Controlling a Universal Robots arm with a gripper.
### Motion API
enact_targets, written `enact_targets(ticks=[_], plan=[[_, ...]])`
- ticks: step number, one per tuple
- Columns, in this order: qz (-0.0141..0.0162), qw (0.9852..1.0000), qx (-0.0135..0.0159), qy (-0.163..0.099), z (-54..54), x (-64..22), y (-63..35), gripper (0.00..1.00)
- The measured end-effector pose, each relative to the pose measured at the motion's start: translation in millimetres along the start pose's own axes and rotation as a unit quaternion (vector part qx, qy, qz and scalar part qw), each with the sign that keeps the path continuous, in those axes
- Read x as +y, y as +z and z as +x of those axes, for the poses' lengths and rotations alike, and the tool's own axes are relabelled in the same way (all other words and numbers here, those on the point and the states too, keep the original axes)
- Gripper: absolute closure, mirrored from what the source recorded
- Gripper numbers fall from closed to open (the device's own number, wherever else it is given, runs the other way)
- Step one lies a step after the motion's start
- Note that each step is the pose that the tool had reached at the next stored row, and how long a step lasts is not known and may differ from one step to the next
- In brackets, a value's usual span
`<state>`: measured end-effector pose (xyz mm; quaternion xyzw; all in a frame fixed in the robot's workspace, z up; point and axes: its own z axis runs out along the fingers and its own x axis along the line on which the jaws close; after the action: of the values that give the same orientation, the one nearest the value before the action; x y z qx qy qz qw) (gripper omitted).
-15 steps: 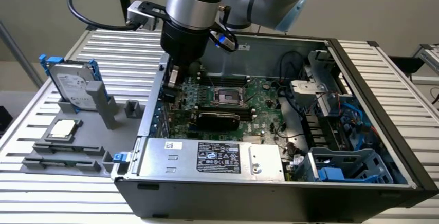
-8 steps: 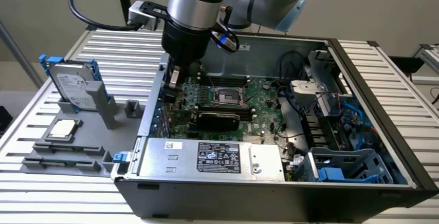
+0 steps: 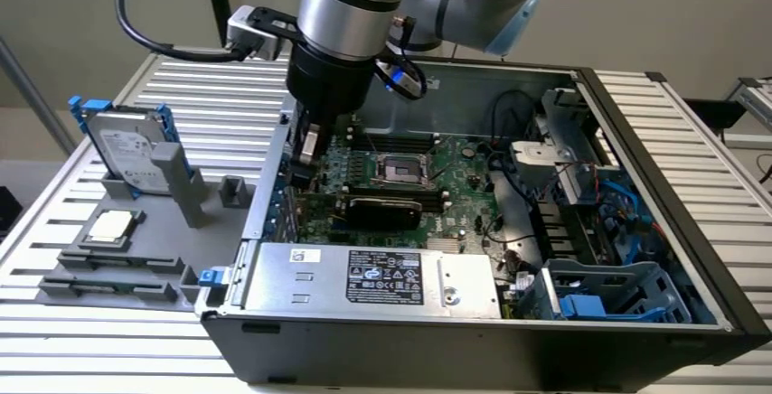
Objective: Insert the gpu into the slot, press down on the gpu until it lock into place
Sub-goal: 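Insert the gpu into the slot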
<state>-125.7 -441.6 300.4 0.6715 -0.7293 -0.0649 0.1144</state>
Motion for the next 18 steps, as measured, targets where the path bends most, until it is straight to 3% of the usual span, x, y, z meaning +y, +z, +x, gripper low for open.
enact_targets(ticks=[18], plan=[[-0.0003, 1.0000, -0.0008, 0.003, -5.6, -0.3, 2.9, 0.89]])
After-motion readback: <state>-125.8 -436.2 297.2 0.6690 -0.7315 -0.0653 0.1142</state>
